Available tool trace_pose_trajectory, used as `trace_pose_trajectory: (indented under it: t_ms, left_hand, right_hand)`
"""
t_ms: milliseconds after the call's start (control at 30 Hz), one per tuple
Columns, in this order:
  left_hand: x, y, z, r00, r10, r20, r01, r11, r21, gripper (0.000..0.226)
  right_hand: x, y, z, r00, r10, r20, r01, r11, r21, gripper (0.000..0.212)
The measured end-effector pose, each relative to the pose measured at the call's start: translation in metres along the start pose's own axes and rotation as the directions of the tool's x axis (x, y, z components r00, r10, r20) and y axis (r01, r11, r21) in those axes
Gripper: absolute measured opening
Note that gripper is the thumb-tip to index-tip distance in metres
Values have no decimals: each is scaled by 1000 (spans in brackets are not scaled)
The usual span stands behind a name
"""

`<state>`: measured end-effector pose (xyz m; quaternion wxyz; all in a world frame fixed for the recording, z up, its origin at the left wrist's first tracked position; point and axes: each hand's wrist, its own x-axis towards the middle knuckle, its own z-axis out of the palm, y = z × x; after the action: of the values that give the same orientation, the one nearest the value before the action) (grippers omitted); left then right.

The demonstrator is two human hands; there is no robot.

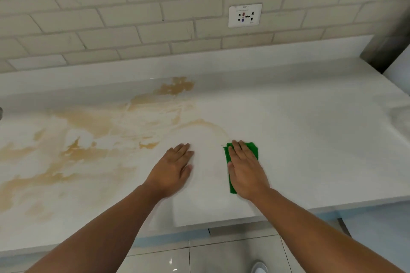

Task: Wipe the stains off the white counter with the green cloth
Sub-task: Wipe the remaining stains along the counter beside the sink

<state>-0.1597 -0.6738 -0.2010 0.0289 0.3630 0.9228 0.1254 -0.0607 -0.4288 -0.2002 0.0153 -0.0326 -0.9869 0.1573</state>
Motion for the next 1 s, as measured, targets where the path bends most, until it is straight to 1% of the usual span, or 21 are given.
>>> trace_pose_trajectory:
  t_ms: [67,133,200,267,333,433,500,533,633,833,933,1000]
  left_hand:
    - [0,-8,0,999,38,14,-38,999,7,56]
    - [-1,-10,2,999,46,21,-45,999,-5,56]
    - [-4,-9,4,999,36,18,-36,999,-27,57]
    - [-4,-9,4,999,37,11,-36,999,-38,57]
    - [-4,-9,3,999,41,15,-40,998,-55,56]
    - [-5,-7,2,999,29,24,-27,996,-81,55]
    - [-5,-8,2,1000,18,6,-17,995,-102,55]
    - [-5,-10,3,1000,18,2,-18,994,-104,55]
    - [-4,-12,5,1000,24,-6,-25,996,-89,55]
    - [-5,-11,9,999,18,-49,-23,996,-84,54]
    - [-6,-9,12,994,2,-105,-11,997,-83,51]
    - [-10,-9,13,991,-10,-130,-3,995,-99,49]
  right_hand:
    - [-9,12,-4,998,-56,16,56,998,36,66]
    - [-24,23,-8,1000,0,-28,3,991,136,59]
    - [-37,30,-10,996,45,-82,-31,986,161,54]
    - [-39,31,-10,997,28,-72,-23,997,71,58]
    - [-29,28,-10,999,31,-14,-32,998,-48,67]
    - [-3,28,-10,994,102,23,-97,980,-175,77]
    - [22,29,-10,992,126,32,-116,968,-221,80]
    - [35,28,-8,991,126,42,-113,965,-235,78]
    - [75,22,-6,989,125,78,-102,962,-254,60]
    - [149,-16,3,991,-15,131,48,967,-251,59]
    - [175,-43,12,979,-128,156,162,960,-228,59]
    - [177,-52,14,961,-213,176,248,947,-207,58]
